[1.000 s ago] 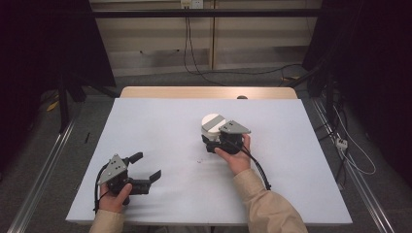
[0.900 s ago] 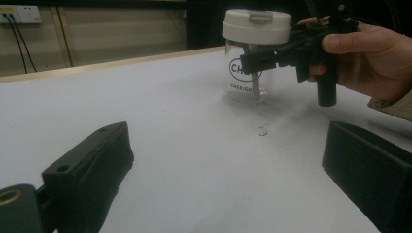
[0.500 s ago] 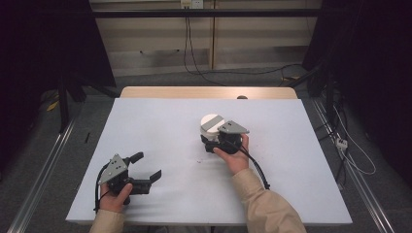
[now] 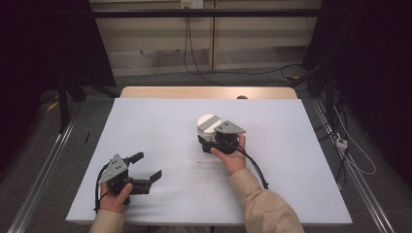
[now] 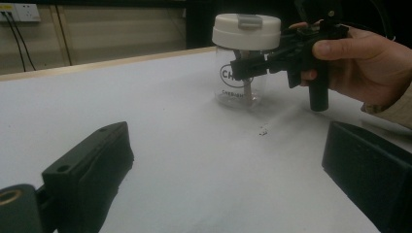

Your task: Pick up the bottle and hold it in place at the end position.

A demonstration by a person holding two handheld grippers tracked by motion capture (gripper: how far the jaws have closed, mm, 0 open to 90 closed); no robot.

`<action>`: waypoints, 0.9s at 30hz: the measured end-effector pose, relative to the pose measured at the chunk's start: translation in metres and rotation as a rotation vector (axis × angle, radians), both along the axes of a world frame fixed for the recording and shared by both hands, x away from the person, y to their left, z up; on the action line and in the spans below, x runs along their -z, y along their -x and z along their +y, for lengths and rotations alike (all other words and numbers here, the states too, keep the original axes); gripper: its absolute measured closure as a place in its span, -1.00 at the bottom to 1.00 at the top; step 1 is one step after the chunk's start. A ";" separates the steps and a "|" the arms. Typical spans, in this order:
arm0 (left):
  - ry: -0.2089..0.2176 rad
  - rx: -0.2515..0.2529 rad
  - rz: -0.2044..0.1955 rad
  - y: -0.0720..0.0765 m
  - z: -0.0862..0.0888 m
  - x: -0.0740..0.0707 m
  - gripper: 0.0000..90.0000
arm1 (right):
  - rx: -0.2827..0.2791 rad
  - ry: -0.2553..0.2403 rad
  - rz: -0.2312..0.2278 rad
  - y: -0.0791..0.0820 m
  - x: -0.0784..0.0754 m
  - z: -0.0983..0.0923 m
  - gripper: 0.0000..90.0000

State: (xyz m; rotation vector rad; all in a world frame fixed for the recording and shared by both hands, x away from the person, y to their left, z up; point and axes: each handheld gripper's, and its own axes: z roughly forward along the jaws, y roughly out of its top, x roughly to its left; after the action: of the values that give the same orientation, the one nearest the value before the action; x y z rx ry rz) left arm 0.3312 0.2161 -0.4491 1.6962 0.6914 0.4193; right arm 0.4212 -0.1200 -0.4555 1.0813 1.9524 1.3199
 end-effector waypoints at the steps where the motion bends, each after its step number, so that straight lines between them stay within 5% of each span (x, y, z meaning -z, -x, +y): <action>1: 0.000 -0.002 0.000 0.000 0.000 0.000 -0.92 | -0.001 0.003 -0.001 0.000 0.000 0.000 -0.59; 17: 0.026 -0.016 0.015 -0.015 -0.019 -0.010 -0.92 | 0.001 -0.017 -0.014 0.003 0.004 -0.002 -0.58; 27: 0.002 -0.009 0.039 -0.022 -0.028 -0.014 -0.92 | 0.005 -0.022 -0.014 0.003 0.005 -0.002 -0.58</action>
State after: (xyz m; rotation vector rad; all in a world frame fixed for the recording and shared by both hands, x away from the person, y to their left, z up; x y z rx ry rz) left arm 0.3531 0.1876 -0.4356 1.7041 0.7280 0.3921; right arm 0.4183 -0.1223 -0.4606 1.0838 1.9279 1.3453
